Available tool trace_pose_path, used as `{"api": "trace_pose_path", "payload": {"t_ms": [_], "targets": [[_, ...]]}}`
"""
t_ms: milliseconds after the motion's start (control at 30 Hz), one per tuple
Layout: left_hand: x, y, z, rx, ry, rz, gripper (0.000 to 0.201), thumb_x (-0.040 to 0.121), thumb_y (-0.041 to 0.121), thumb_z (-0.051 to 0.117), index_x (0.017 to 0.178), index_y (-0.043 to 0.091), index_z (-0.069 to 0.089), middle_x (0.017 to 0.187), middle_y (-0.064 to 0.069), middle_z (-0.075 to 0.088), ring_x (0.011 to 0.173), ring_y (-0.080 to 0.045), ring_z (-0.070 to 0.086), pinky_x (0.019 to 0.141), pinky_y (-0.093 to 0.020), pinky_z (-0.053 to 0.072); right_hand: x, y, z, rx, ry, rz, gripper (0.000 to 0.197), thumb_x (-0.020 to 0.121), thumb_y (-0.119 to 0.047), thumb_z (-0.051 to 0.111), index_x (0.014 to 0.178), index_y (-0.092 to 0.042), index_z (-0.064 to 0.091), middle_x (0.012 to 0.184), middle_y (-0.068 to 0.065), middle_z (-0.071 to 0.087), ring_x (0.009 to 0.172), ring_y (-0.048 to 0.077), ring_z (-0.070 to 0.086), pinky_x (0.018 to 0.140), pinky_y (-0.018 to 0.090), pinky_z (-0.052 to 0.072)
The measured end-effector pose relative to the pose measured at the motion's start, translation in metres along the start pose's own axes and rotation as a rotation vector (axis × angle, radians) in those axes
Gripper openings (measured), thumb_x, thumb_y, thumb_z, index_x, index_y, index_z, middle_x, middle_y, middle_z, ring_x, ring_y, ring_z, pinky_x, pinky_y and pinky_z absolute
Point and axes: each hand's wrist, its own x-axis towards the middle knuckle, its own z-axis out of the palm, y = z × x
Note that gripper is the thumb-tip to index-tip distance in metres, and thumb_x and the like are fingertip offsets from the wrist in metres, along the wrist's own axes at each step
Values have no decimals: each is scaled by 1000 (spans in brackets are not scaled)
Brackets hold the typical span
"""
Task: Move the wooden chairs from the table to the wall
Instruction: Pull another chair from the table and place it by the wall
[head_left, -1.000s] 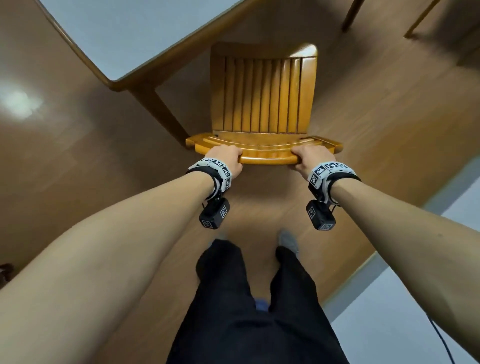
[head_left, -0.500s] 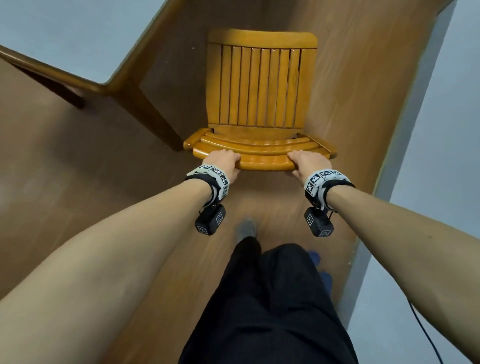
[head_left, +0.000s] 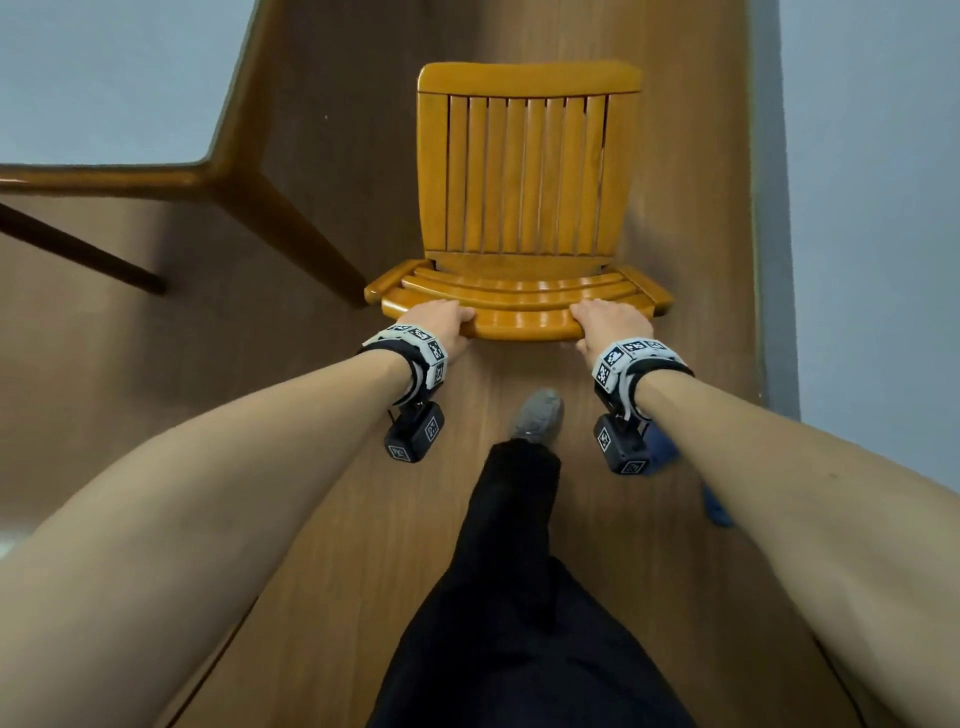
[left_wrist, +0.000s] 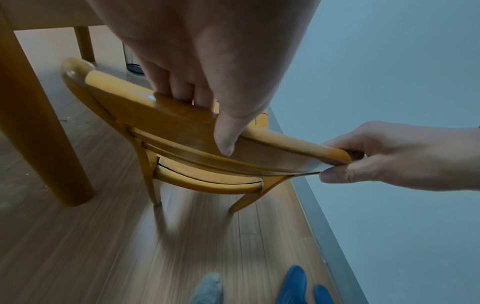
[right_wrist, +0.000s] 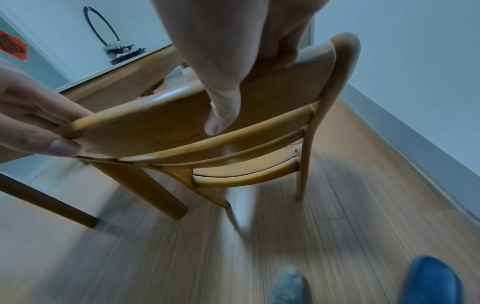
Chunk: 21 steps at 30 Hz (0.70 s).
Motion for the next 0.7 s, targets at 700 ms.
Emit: {"api": "trace_pose_path", "payload": {"t_ms": [700], "targets": [[-57,-150,21,251,13,487,48,96,27,58,143,17,53,144,-12,51,134,-31,44,112,-39,31,-91,-225,56,275,21,466,47,99,-36,62,141,-16,52,140,4,56,129,26,53,105,38,44]]}}
